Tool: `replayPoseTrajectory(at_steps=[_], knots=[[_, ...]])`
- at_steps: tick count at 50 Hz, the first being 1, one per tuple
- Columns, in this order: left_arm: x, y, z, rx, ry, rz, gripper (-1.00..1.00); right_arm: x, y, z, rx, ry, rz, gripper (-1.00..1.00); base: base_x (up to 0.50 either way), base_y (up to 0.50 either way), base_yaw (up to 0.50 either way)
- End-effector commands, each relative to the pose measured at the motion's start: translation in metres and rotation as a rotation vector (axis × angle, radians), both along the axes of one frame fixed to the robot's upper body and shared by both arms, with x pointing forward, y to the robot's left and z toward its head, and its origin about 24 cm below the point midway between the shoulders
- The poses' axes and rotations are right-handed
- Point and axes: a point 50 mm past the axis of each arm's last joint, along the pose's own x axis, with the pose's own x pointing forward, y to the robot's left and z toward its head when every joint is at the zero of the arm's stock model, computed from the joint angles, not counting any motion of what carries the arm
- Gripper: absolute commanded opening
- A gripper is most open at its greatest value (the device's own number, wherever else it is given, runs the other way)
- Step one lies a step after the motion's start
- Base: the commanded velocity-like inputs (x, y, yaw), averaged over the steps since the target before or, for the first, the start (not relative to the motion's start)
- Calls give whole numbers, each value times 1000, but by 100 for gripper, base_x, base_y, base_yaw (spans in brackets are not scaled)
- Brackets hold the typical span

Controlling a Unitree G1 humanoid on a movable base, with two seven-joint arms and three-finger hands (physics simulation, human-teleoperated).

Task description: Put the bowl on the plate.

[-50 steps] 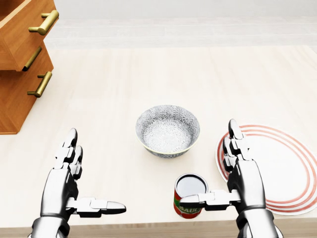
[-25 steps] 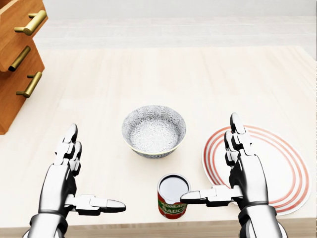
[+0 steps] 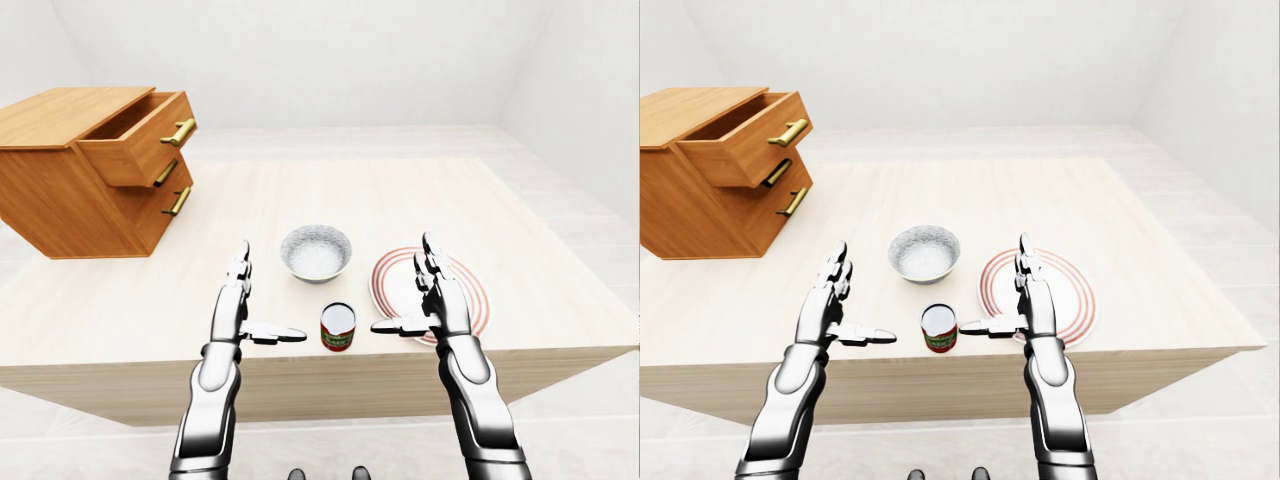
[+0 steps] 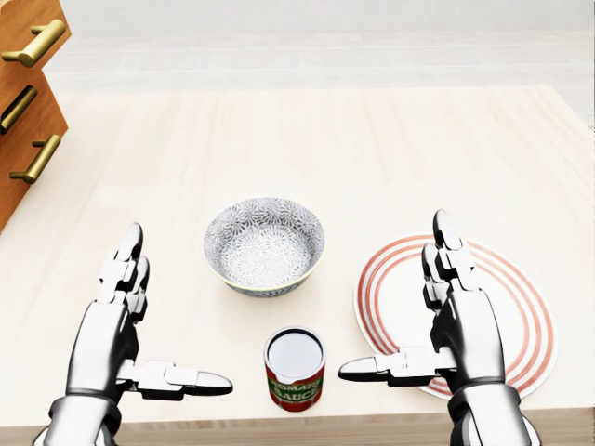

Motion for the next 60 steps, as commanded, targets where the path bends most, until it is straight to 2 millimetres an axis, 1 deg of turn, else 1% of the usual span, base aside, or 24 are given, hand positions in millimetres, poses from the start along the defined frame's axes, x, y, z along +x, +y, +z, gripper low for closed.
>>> replayPoseTrajectory(at_steps=[1, 7, 18, 34, 60], knots=[[-1, 2, 3, 15, -13, -1, 100, 0, 0, 3, -5, -14, 0, 100, 0, -10, 0], [-1, 3, 6, 19, -25, 0, 100, 0, -1, 4, -4, -17, -4, 100, 0, -10, 0], [-3, 3, 18, 31, -73, -5, 100, -1, -1, 5, -5, -21, -4, 100, 0, -11, 0], [-3, 2, 27, 46, -111, -16, 100, -2, -2, 5, -5, -22, -3, 100, 1, -13, 0], [-3, 2, 27, 61, -109, -17, 100, -2, -1, 6, -4, -26, 1, 100, 7, -13, 0]])
